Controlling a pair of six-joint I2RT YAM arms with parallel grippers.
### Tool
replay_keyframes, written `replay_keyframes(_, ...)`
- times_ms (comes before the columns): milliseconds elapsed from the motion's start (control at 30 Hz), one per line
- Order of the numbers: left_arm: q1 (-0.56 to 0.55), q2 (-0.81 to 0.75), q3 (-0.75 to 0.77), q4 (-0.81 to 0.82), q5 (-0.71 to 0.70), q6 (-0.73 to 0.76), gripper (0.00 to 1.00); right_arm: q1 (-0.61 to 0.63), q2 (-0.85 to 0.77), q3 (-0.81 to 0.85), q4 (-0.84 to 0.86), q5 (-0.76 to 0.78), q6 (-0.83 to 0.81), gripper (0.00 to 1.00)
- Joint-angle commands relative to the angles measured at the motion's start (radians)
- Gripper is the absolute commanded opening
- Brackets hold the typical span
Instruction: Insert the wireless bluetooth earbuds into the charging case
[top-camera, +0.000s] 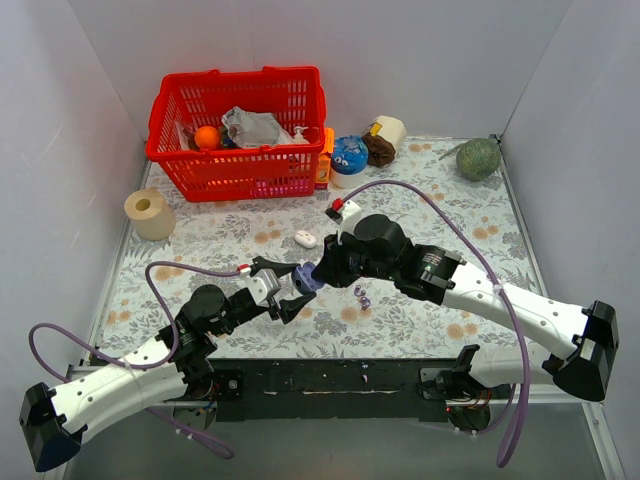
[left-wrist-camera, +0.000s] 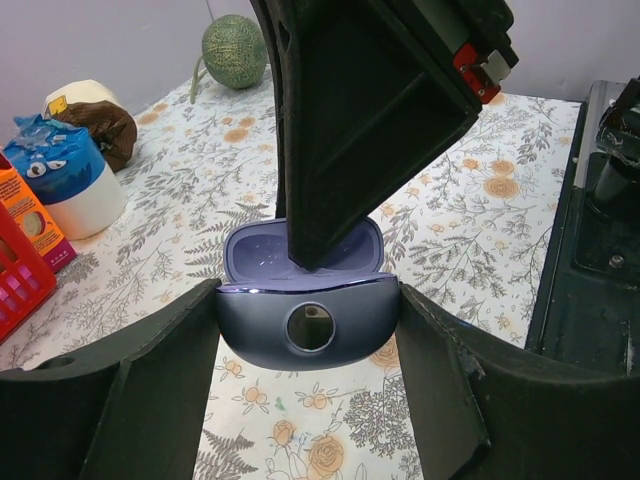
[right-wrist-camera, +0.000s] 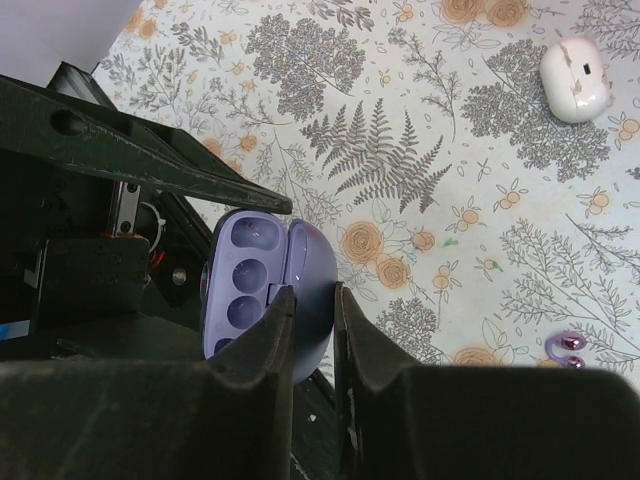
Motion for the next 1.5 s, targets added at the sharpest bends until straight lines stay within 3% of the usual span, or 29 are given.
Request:
replay_keyframes(0,-0.004,0.016,0.026,-0.008,-0.057,-0.048,0.42,-0.001,-0.054,0.079,-0.009,0.019,-0.13,0.01)
replay_keyframes(33,-0.004,0.023,0.032,-0.017,-0.081,-0.074,0.5,-0.001,-0.058,0.091,-0.024,0.028,-0.155,0.01)
replay_keyframes(67,-0.004,0.029,0.04,-0.028,-0.129,-0.088,0.67,-0.003,-0.07,0.107,-0.061,0.037,-0.201,0.01)
replay_keyframes(133,-0.004,0.036,0.055,-0.041,-0.183,-0.131,0.8,-0.001,-0.077,0.154,-0.099,0.062,-0.256,0.01)
replay_keyframes(167,-0.004,0.033,0.061,-0.044,-0.202,-0.148,0.92,-0.001,-0.083,0.174,-0.142,0.06,-0.318,0.01)
replay_keyframes(200,-0.004,0.032,0.067,-0.052,-0.235,-0.163,0.98,-0.001,-0.081,0.192,-0.166,0.053,-0.346,0.01)
replay_keyframes(367,-0.002,0.029,0.144,-0.086,-0.217,-0.232,0.98,-0.001,-0.089,0.282,-0.28,0.051,-0.495,0.01)
replay_keyframes(500,0.011,0.024,0.21,-0.169,0.074,-0.284,0.98,0.003,-0.176,0.21,-0.213,0.007,-0.629,0.01)
replay_keyframes(633,0.076,0.084,0.242,-0.146,0.462,-0.376,0.98,0.003,-0.242,0.211,-0.231,-0.077,-0.715,0.01)
replay_keyframes(800,0.235,0.238,0.256,0.007,0.748,-0.478,0.89,0.005,-0.236,0.234,-0.279,-0.133,-0.712,0.01)
replay_keyframes(967,0.243,0.311,0.258,0.164,0.77,-0.54,0.75,0.005,-0.242,0.196,-0.25,-0.168,-0.675,0.01)
replay_keyframes(1467,0.243,0.345,0.255,0.259,0.77,-0.571,0.7,0.005,-0.235,0.125,-0.144,-0.17,-0.621,0.01)
